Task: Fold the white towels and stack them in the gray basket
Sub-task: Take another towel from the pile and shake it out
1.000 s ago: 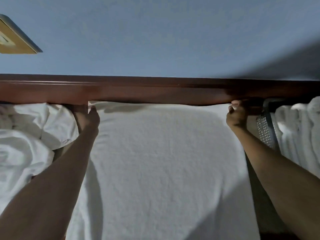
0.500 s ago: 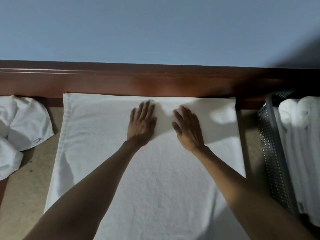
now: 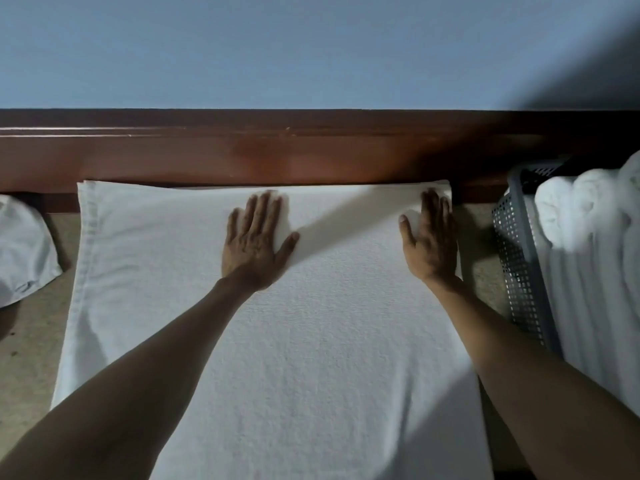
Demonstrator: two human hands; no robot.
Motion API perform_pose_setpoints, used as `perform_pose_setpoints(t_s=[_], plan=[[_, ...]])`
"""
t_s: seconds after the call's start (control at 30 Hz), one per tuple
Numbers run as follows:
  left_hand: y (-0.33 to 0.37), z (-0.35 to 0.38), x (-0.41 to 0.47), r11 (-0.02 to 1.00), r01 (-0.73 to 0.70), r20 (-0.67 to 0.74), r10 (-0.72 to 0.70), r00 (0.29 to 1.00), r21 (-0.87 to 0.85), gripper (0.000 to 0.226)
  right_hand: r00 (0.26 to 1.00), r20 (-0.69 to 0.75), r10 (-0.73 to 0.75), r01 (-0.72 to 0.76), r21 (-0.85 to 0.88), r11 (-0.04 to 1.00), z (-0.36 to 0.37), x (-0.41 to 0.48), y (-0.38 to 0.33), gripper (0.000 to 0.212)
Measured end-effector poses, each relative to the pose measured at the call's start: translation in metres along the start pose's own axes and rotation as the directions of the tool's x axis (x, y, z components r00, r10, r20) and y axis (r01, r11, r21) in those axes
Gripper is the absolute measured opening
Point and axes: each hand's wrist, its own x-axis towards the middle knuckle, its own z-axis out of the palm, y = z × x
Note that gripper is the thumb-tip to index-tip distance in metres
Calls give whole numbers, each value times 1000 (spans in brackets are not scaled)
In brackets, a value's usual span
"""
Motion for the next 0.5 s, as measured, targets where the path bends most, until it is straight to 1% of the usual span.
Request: perform_pose_setpoints(t_s=[0.07,0.13,0.17,0.2,0.23,0.27,0.33,0.37,0.4,0.47,0.5], plan=[[0,-1,0,1000,1,0,-1,1000,12,78,996,3,86,-86,19,996,0,4,-4,72],[-1,-2,1,1000,5,14,-6,1000,12,78,976,-20,215,-213,92,973,1,1,-23,74],[-1,-2,2,1000,7,23,-7,1000,10,78,971,-38,237,-230,126,965,2,-4,-36,72],[-1,-2,2,1000,4,35,-3,999,-2,78,979,-64,192,-181,147,972,4,-12,-51,69],[-1,-3,0,1000,-5,48,6,999,-18,77,992,-88,94,-79,163,983,9,-21,-68,65],[-2,-3,-5,999,-24,54,26,998,-36,75,996,-85,-23,37,173,984,16,-30,-87,61],[-5,-1,-17,996,-69,46,72,996,-52,70,978,-47,-206,211,196,958,31,-40,-124,56],[-12,-1,-25,996,-74,39,77,996,-56,68,968,-30,-251,252,206,946,38,-41,-143,56],[-23,-2,-31,996,-66,32,68,997,-64,68,967,-7,-256,251,214,944,42,-41,-162,56],[-49,-7,-39,997,-25,27,27,999,-77,70,975,39,-217,205,196,959,49,-37,-187,57],[-64,-10,-40,997,-1,26,3,1000,-73,72,978,36,-203,194,169,966,52,-35,-191,57]])
